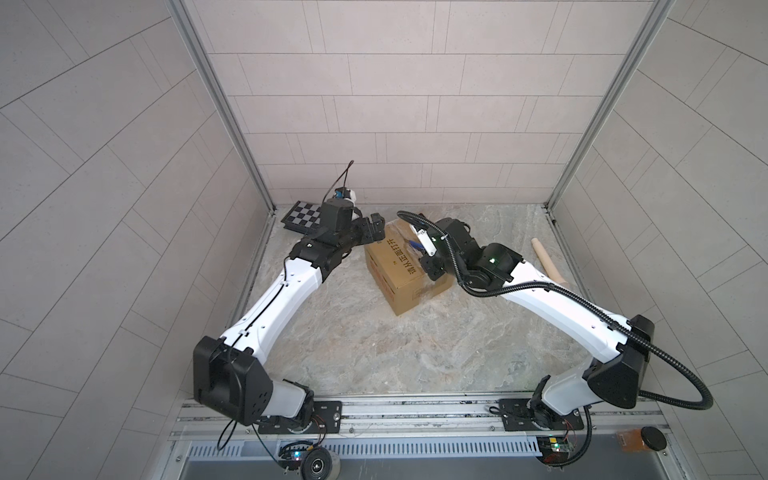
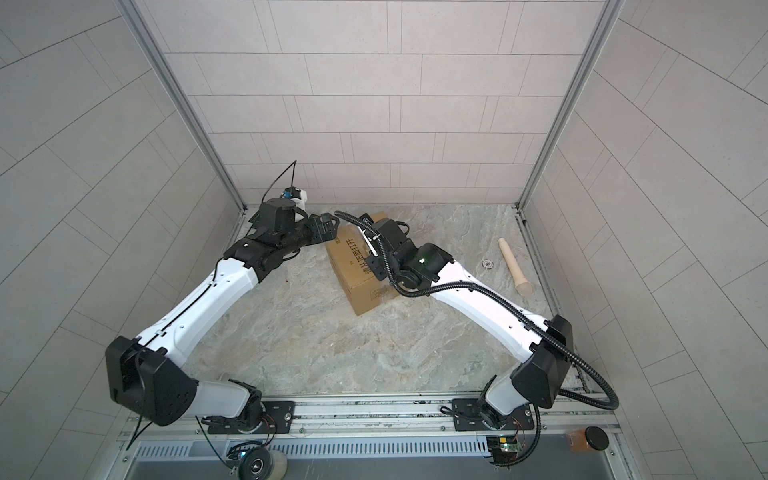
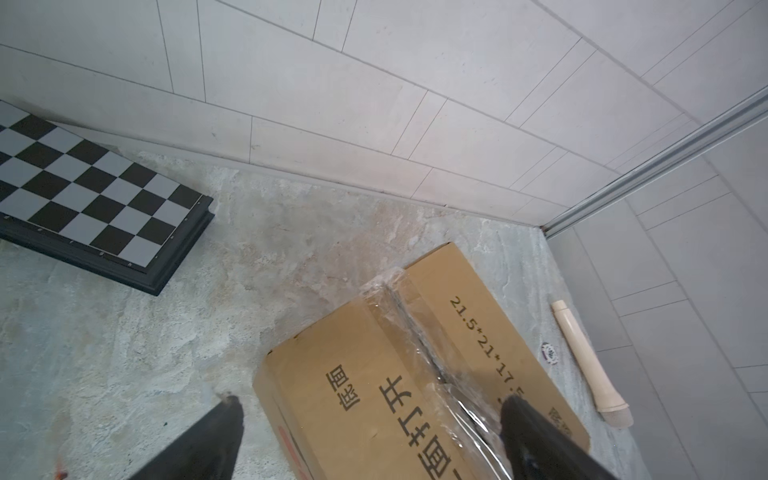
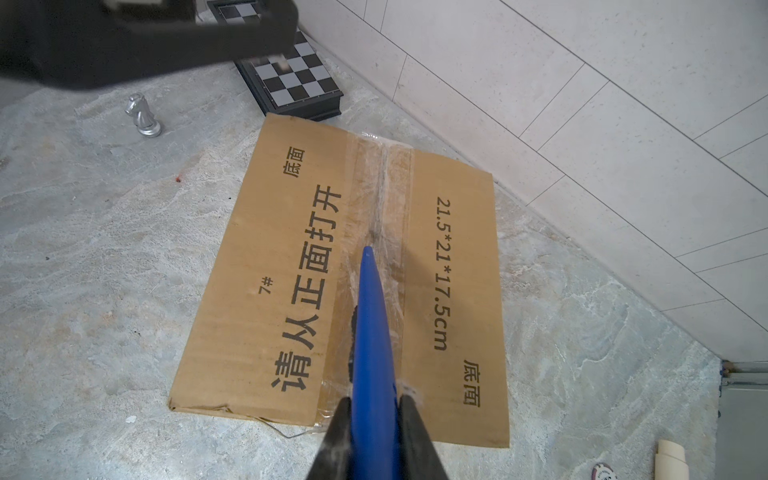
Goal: Unpack the express box
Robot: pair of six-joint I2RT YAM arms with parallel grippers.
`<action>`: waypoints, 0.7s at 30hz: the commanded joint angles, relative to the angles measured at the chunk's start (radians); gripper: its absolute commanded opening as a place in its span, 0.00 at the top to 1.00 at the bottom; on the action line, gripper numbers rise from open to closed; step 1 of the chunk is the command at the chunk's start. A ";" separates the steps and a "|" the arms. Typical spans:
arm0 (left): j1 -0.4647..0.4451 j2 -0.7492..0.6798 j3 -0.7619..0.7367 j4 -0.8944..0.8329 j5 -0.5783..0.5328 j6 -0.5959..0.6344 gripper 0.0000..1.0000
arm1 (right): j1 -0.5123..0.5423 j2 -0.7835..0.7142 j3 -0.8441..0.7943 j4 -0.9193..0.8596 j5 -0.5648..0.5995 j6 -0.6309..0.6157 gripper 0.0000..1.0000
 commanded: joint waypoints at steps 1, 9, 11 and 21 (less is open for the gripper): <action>-0.023 0.080 0.027 -0.086 -0.071 0.045 0.00 | -0.002 -0.013 -0.019 -0.033 -0.012 0.008 1.00; -0.045 0.159 0.045 -0.116 -0.130 0.065 0.00 | -0.001 -0.041 -0.026 -0.027 -0.006 0.022 1.00; -0.046 0.165 0.032 -0.107 -0.134 0.063 0.00 | -0.001 -0.055 -0.030 -0.025 -0.005 0.027 1.00; -0.046 0.173 -0.004 -0.102 -0.141 0.054 0.00 | -0.001 -0.074 -0.043 -0.030 -0.002 0.032 1.00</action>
